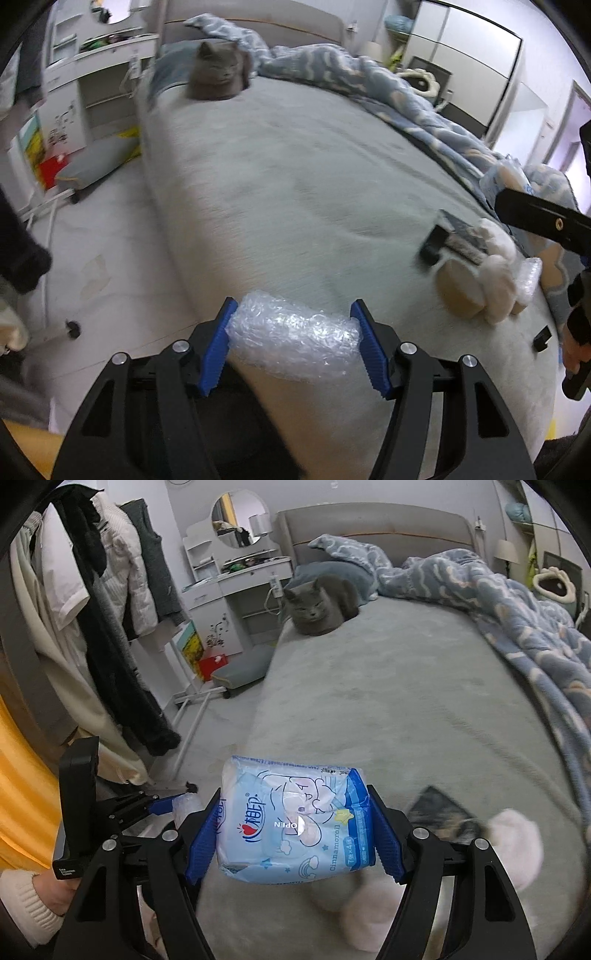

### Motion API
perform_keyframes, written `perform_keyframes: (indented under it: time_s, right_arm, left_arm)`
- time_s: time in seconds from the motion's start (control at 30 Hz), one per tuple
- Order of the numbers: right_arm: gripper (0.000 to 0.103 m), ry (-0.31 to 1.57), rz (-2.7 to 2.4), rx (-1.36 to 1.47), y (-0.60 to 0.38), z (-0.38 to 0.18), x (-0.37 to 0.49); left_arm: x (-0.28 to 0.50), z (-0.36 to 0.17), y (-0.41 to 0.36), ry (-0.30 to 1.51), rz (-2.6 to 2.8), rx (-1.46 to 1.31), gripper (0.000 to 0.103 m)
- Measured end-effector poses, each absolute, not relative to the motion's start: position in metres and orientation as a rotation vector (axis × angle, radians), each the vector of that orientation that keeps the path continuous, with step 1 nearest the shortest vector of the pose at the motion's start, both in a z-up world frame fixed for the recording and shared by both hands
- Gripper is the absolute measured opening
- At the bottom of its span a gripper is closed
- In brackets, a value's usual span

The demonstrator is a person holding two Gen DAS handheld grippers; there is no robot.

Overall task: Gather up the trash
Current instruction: 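Carry both items over the teal bin and open both tools to drop them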

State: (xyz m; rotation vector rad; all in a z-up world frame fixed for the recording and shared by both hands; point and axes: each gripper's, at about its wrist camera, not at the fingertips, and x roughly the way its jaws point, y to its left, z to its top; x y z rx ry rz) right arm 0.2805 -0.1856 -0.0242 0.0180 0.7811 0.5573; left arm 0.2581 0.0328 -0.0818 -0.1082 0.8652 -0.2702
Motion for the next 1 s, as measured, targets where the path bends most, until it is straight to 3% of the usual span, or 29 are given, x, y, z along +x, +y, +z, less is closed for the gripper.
perform_keyframes:
  time_s: [0.67,1.0]
  right_arm:
    - [0.073,0.873,0.710,0.005,-0.066,-0.057,0.272]
    - [0.073,0.947,0.736,-0.018,-0.023,-0.079,0.270]
  left_arm:
    - [0.230,-0.127,0.117,1.029,-0.159,-0.117,0.066]
    - [0.220,-0.171,0.149,1.216,-0.159,-0.195,0.066]
